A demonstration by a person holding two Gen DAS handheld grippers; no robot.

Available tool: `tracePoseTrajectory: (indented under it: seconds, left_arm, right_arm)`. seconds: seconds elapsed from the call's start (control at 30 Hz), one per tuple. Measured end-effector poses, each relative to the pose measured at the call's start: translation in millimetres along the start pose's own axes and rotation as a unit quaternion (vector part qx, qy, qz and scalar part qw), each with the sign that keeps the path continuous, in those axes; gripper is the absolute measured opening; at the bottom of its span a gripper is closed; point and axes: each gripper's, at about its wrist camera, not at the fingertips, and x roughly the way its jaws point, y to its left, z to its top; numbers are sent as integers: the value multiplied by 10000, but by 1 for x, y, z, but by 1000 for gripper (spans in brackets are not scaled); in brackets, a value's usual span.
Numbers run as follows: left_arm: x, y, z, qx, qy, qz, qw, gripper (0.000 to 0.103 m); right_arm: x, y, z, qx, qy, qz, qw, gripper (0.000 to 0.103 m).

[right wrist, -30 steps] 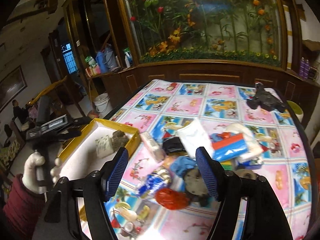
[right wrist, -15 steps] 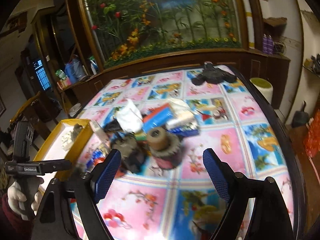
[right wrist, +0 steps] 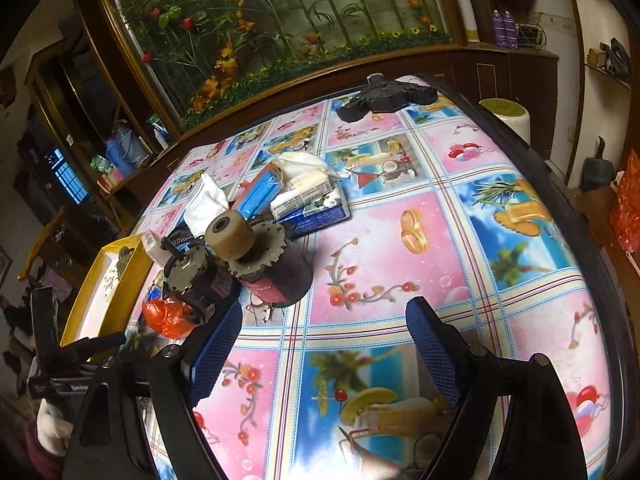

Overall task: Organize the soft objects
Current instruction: 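Move both grippers back over the cluttered table, then grasp the blue-labelled bottle with the left gripper while the right grasps the orange-red bag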

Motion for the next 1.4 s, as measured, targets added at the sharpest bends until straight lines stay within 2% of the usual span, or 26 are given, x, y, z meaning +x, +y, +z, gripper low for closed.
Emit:
tracePoseTrajectory:
  seconds: [0.07,0.13,0.33,0.5,0.67,0.8,0.83,0.93,0.97,1.07,1.23,1.4]
  left_arm:
    - [7,-7,-3,228,100,305,9992,103]
    - [6,-6,-4,233,31,286,9993,103]
    - [5,-6,-2,299,316,103,9990,103]
    - [-16,2,5,126,-124,-473,9987,97]
    - [-4,1,21,449,-116,-167,9988,96]
    - [4,-1,33,736,-74,-95,9972,82]
    - [5,0,35,765,-70,-119,9970,76]
    - [14,3,42,705,111,-309,9970,47]
    - [17,3,43,675,160,-376,9969,43]
    - [15,0,38,728,77,-524,9959,42]
    - [-1,-9,11,930,113,-722,9930,41]
    - [-17,-1,-11,714,176,-779,9942,42]
  right_arm:
    - [5,2,2,-38,20,23,10000,84]
    - [8,5,3,-80,28,33,10000,84]
    - [21,12,2,-101,71,78,9999,84]
    - [27,16,1,-148,101,119,9998,85]
    - [38,17,1,-106,183,159,9997,85]
    - [45,20,-1,-97,253,219,9994,85]
    - [46,21,-1,-97,269,236,9993,85]
    - [48,25,-2,-112,307,314,9990,85]
    - [49,28,-2,-120,312,330,9989,85]
    - [51,35,-4,-158,332,390,9986,85]
    - [56,52,-10,-288,437,510,9973,85]
    - [60,71,-16,-448,596,677,9949,85]
